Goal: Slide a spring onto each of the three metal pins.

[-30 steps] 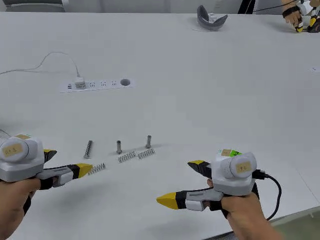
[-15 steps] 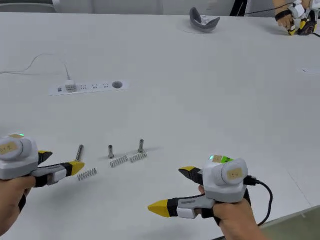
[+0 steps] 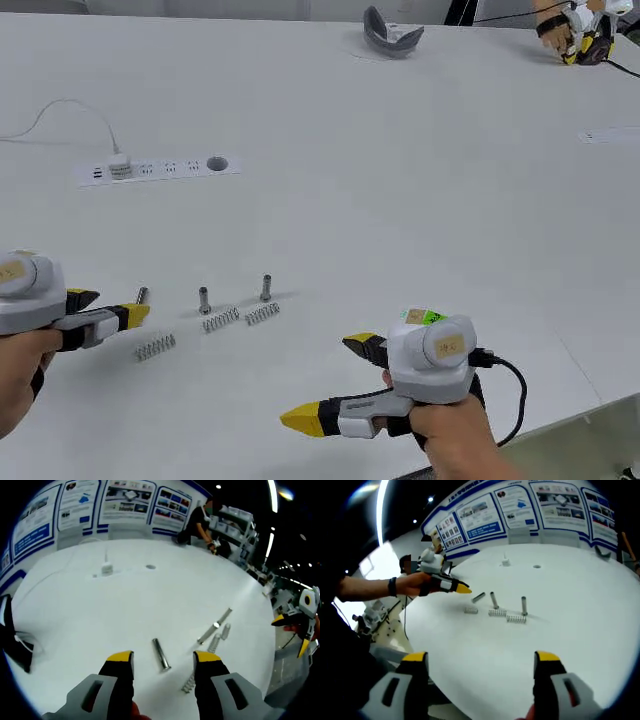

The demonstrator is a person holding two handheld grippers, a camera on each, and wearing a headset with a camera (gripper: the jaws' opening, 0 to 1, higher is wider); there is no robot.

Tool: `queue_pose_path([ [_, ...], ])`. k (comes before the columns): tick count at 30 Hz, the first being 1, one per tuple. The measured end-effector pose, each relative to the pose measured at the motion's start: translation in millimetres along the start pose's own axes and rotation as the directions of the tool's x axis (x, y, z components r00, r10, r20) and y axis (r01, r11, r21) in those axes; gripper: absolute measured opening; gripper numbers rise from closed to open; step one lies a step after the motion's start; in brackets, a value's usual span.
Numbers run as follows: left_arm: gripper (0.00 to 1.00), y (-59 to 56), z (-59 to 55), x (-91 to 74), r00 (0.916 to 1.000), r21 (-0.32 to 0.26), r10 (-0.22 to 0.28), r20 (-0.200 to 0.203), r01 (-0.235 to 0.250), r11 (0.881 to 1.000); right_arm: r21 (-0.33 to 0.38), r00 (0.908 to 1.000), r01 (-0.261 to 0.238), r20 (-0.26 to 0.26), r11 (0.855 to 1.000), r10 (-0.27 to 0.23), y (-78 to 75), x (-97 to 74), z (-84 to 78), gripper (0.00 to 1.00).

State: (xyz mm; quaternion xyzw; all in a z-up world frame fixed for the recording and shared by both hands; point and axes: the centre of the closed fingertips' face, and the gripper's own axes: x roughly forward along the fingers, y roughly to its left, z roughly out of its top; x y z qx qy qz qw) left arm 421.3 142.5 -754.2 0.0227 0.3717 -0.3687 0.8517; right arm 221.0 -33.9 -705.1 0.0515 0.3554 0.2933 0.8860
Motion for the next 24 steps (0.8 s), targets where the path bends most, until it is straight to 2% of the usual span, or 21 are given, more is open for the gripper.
queue_pose_path([
  [4, 0.42, 4.5, 1.3, 10.6, 1.0, -0.017, 0.006, -0.004, -0.006, 1.0, 0.002, 1.0, 0.0, 0.0, 1.0, 0.0, 0.6, 0.2, -1.0, 0.88],
  [7, 0.39, 6.3, 1.5, 18.7, 1.0, -0.069, 0.006, -0.005, -0.006, 0.998, 0.004, 1.0, 0.0, -0.001, 1.0, 0.0, 1.1, 0.2, -2.0, 0.88],
  [11, 0.3, 9.9, 1.5, 25.1, 0.9997, -0.103, 0.023, -0.001, -0.023, 0.994, 0.008, 1.0, 0.001, -0.001, 1.0, -0.001, 1.4, -0.2, -2.9, 0.88],
  [16, 0.21, 12.7, -3.2, 34.6, 0.9986, -0.134, 0.047, -0.022, -0.05, 0.99, 0.004, 1.0, -0.002, -0.009, 1.0, 0.002, 1.5, -0.2, -6.2, 0.87],
  [20, 0.17, 12.2, -7.7, 41.0, 0.9974, -0.136, 0.058, -0.043, -0.064, 0.989, 0.009, 0.9999, -0.002, -0.012, 1.0, 0.002, 0.9, 0.0, -8.4, 0.87],
  [24, 0.14, 8.6, -9.3, 45.0, 0.9964, -0.107, 0.062, -0.058, -0.068, 0.992, 0.013, 0.9999, -0.003, -0.011, 1.0, 0.003, 0.8, -0.5, -9.0, 0.87],
])
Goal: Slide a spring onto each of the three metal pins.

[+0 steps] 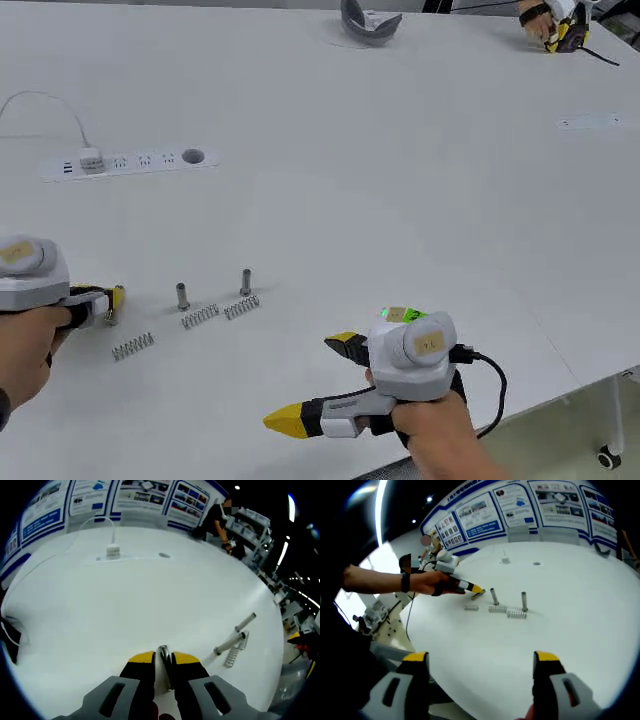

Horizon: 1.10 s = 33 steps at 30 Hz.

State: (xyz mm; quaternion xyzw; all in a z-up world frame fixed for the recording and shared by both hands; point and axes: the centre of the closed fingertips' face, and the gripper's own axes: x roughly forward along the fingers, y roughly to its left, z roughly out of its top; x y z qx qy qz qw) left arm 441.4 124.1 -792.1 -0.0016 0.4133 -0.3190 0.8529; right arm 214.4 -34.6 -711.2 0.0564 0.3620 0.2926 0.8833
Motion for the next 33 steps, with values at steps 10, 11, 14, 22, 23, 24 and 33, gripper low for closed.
queue_pose_path([
  [10, 0.09, -7.0, -5.3, 2.9, 0.9981, 0.188, -0.006, -0.061, 0.017, 0.982, 0.004, 1.0, -0.005, -0.006, 1.0, 0.005, 0.2, 2.2, -1.9, 0.86],
  [11, 0.09, -7.2, -6.1, 1.5, 0.9974, 0.244, 0.001, -0.072, 0.016, 0.97, 0.002, 1.0, -0.006, -0.006, 1.0, 0.006, 1.1, 2.6, -1.9, 0.86],
  [14, 0.09, -10.5, -14.3, -1.2, 0.9923, 0.32, 0.003, -0.124, 0.037, 0.947, 0.003, 0.9999, -0.011, -0.003, 1.0, 0.011, 2.9, 3.4, -1.3, 0.86],
  [22, 0.1, -12.7, -10.2, 1.1, 0.9926, 0.392, 0.025, -0.119, 0.024, 0.92, 0.006, 0.9999, -0.012, -0.01, 1.0, 0.012, 5.3, 6.7, -2.6, 0.87],
  [23, 0.1, -13.5, -9.4, 2.3, 0.994, 0.391, 0.022, -0.107, 0.021, 0.92, 0.013, 0.9999, -0.01, -0.008, 1.0, 0.01, 5.0, 6.7, -2.2, 0.88],
  [24, 0.1, -14.4, -8.6, 3.4, 0.9951, 0.397, 0.019, -0.097, 0.021, 0.918, 0.015, 1.0, -0.007, -0.007, 1.0, 0.007, 4.3, 6.5, -1.9, 0.88],
  [33, 0.08, -10.9, -3.7, 3.1, 0.9942, 0.411, 0.041, -0.1, 0.003, 0.912, 0.015, 0.9999, 0.0, -0.01, 1.0, 0.0, 3.0, 2.8, -3.6, 0.89],
])
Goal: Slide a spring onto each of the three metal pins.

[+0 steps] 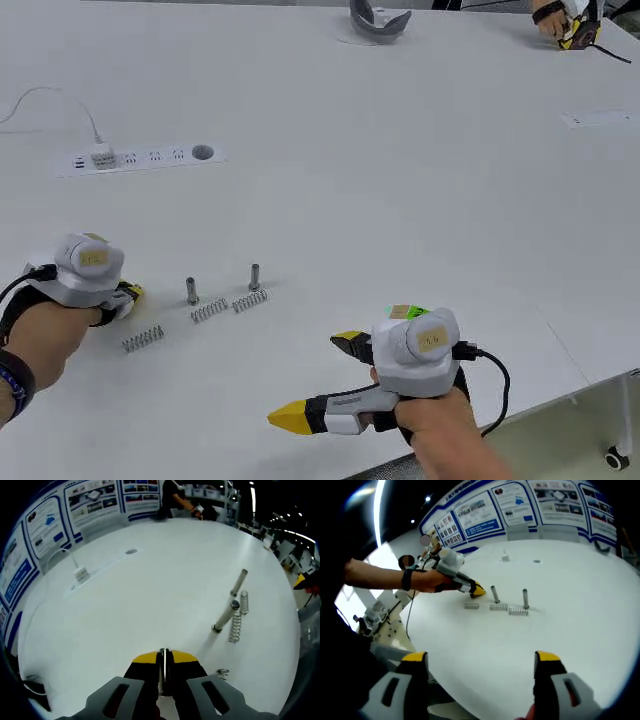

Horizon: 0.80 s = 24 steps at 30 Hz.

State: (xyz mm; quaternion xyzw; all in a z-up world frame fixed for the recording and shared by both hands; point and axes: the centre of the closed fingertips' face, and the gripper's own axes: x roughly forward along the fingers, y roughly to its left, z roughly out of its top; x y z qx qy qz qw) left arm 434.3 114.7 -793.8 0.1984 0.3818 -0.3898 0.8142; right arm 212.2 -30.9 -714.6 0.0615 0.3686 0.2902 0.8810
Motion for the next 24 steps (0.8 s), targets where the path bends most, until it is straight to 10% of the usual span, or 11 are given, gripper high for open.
queue_pose_path([
  [24, 0.07, 9.7, 2.9, -38.2, 0.9968, -0.137, 0.008, 0.079, 0.003, 0.991, -0.01, 1.0, -0.002, 0.001, 1.0, 0.002, 2.1, -4.5, -2.0, 0.89],
])
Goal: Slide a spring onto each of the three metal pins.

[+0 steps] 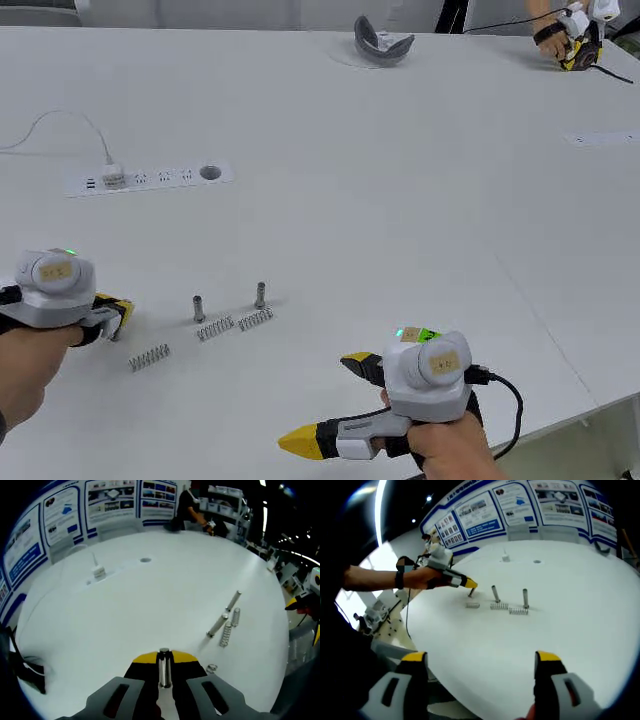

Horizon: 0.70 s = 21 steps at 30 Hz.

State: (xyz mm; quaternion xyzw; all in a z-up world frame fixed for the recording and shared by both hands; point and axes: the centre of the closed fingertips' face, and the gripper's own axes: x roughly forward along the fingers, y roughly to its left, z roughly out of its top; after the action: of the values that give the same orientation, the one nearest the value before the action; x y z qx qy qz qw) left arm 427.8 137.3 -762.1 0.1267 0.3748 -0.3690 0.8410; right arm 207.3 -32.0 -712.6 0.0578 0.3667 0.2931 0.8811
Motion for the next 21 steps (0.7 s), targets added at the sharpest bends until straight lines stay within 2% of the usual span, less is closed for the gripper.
queue_pose_path([
  [3, 0.07, 0.4, 0.3, -5.3, 1.0, -0.006, 0.002, 0.005, -0.002, 1.0, -0.001, 1.0, -0.001, 0.002, 1.0, 0.001, 0.1, 0.6, 1.2, 0.89],
  [7, 0.08, 2.5, 0.4, -10.3, 0.9998, -0.055, 0.004, 0.019, -0.003, 0.999, -0.002, 1.0, -0.002, 0.002, 1.0, 0.002, 0.3, 1.4, 1.8, 0.89],
  [21, 0.08, 0.7, -7.8, -23.7, 0.9997, -0.03, 0.013, 0.021, -0.012, 0.999, -0.007, 1.0, -0.004, -0.001, 1.0, 0.004, 0.8, 0.8, 1.0, 0.89],
])
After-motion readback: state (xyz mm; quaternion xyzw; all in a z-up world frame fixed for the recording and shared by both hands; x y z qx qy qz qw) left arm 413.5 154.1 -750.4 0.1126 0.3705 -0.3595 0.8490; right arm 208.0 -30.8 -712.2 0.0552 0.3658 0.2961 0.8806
